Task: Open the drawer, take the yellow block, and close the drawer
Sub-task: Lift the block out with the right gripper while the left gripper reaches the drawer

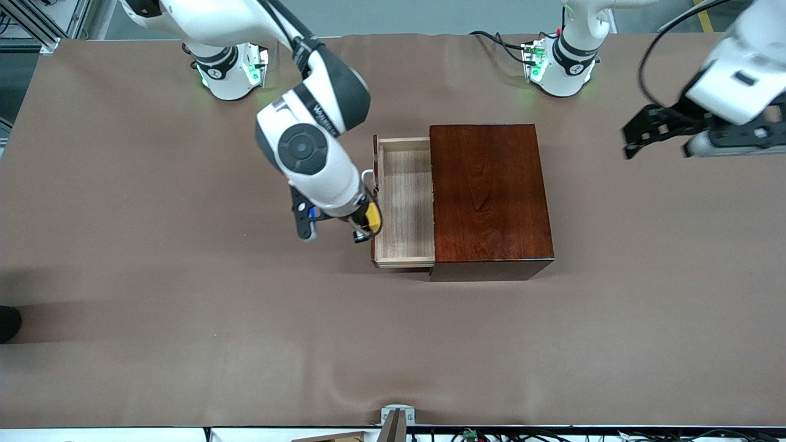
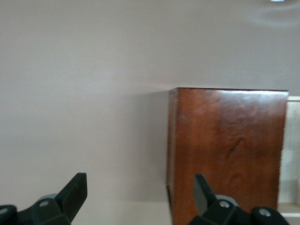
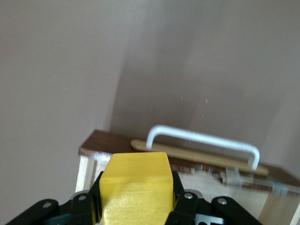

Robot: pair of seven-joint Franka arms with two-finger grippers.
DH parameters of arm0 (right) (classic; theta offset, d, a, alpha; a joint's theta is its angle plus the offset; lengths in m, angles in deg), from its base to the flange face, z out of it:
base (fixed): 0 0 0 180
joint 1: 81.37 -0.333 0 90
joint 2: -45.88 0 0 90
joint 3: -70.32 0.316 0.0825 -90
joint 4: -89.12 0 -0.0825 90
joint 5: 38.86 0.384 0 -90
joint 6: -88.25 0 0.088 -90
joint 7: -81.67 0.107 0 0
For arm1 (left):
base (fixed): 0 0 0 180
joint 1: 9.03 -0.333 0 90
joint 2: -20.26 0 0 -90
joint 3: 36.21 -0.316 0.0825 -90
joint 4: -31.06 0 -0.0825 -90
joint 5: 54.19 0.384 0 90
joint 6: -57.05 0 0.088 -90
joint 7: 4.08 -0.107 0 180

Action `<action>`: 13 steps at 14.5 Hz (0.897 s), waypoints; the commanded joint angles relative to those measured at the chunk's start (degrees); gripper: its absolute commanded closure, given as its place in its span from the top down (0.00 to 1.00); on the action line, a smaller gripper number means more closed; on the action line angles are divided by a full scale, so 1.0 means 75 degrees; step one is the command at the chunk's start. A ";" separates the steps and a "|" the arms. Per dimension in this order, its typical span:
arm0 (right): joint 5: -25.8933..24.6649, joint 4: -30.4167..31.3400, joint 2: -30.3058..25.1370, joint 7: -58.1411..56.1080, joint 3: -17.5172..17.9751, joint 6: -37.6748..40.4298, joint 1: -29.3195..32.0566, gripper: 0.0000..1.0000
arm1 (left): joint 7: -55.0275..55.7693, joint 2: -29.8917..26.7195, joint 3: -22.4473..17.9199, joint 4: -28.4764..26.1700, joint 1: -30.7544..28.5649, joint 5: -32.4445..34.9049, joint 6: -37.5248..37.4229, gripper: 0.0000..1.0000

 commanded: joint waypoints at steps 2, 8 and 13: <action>0.0061 0.0010 -0.0286 -0.1589 0.0071 0.0623 0.0654 0.00 | 0.1310 0.0556 0.0764 0.0521 0.0015 -0.0069 0.0048 1.00; -0.0021 0.0372 -0.0568 -0.3839 0.0036 0.1292 0.1534 0.00 | 0.2952 0.1470 0.1598 0.0733 0.0423 -0.0022 0.0703 1.00; -0.0349 0.0771 -0.0708 -0.5620 0.0036 0.1292 0.2260 0.00 | 0.5036 0.2547 0.1505 0.1680 0.1804 0.0106 0.1032 1.00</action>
